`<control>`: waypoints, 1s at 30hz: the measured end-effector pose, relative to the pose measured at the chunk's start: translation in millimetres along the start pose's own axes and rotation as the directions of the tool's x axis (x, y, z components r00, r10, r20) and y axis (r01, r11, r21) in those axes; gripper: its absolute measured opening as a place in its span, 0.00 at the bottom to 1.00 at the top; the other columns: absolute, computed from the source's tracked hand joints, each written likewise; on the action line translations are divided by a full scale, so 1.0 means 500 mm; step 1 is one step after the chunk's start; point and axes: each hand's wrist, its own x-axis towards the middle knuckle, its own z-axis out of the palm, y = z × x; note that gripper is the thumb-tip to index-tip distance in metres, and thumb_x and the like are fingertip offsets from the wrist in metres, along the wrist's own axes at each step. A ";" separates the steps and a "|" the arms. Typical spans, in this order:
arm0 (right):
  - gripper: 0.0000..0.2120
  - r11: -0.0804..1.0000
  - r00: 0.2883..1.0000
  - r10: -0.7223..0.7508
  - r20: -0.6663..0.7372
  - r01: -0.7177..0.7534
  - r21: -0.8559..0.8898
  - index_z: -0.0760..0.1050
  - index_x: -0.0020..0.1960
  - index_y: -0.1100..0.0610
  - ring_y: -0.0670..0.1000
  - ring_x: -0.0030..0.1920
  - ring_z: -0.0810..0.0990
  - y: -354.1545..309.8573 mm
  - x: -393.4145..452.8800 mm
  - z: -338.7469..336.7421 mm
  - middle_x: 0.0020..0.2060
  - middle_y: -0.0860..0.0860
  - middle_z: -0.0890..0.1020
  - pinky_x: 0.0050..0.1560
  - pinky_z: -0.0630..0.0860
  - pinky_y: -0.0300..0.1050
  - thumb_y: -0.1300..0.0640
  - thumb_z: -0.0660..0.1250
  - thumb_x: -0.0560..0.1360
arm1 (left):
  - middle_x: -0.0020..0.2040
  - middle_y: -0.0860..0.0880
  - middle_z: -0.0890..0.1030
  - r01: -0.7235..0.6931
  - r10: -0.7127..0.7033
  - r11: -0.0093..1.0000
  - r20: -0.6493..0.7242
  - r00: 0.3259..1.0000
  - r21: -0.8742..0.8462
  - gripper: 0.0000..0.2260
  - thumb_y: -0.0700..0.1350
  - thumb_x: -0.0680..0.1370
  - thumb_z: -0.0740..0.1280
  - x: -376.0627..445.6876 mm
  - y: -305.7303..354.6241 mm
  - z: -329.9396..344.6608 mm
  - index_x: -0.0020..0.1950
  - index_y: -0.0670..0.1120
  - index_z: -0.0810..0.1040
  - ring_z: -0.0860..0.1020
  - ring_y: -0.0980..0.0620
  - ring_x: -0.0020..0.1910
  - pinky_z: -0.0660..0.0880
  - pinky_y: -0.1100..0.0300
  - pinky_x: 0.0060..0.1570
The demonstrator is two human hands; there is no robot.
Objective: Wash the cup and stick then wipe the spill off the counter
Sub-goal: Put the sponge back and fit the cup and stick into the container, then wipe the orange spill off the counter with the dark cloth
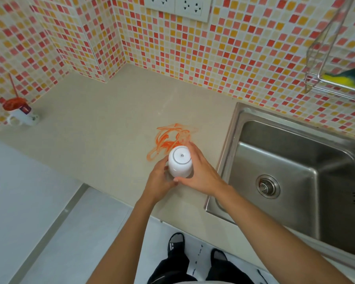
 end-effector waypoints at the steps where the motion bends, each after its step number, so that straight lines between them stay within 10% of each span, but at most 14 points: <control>1: 0.54 0.999 1.000 0.006 -0.015 -0.005 0.040 0.41 0.77 0.39 0.42 0.76 0.55 0.004 -0.006 0.002 0.77 0.43 0.54 0.72 0.60 0.41 0.47 0.76 0.67 | 0.63 0.58 0.73 -0.004 0.004 1.000 0.003 1.000 -0.002 0.36 0.43 0.68 0.78 0.002 0.003 0.001 0.71 0.55 0.66 0.74 0.61 0.57 0.68 0.78 0.51; 9: 0.43 0.987 0.998 0.054 -0.015 -0.052 0.152 0.50 0.74 0.37 0.46 0.66 0.72 0.009 -0.001 0.006 0.66 0.40 0.71 0.66 0.72 0.48 0.48 0.74 0.70 | 0.62 0.60 0.74 0.015 -0.015 0.999 0.016 1.000 0.036 0.37 0.46 0.69 0.78 0.018 -0.001 0.004 0.73 0.52 0.65 0.74 0.60 0.57 0.67 0.77 0.51; 22: 0.51 0.993 0.999 0.027 0.026 -0.030 0.113 0.43 0.77 0.38 0.48 0.73 0.64 0.023 -0.006 -0.003 0.75 0.45 0.63 0.71 0.66 0.50 0.52 0.75 0.68 | 0.66 0.53 0.74 0.062 -0.081 0.975 0.079 0.994 0.213 0.33 0.40 0.73 0.72 0.022 -0.004 -0.019 0.75 0.50 0.63 0.74 0.51 0.62 0.69 0.63 0.58; 26: 0.50 0.993 0.991 0.105 -0.086 -0.100 0.059 0.37 0.76 0.38 0.45 0.78 0.49 0.041 -0.027 -0.074 0.79 0.48 0.51 0.76 0.56 0.51 0.46 0.71 0.69 | 0.70 0.44 0.72 0.118 -0.082 0.950 -0.136 0.987 0.289 0.34 0.34 0.73 0.68 0.016 -0.003 -0.082 0.76 0.46 0.60 0.72 0.44 0.68 0.69 0.52 0.66; 30: 0.36 0.996 0.925 0.085 -0.369 -0.084 0.017 0.54 0.78 0.50 0.48 0.77 0.55 0.053 -0.065 -0.220 0.77 0.51 0.59 0.76 0.56 0.50 0.53 0.68 0.75 | 0.72 0.41 0.69 0.069 0.043 0.935 -0.305 0.951 0.347 0.31 0.41 0.76 0.70 0.051 0.107 -0.091 0.76 0.43 0.60 0.70 0.42 0.70 0.67 0.49 0.67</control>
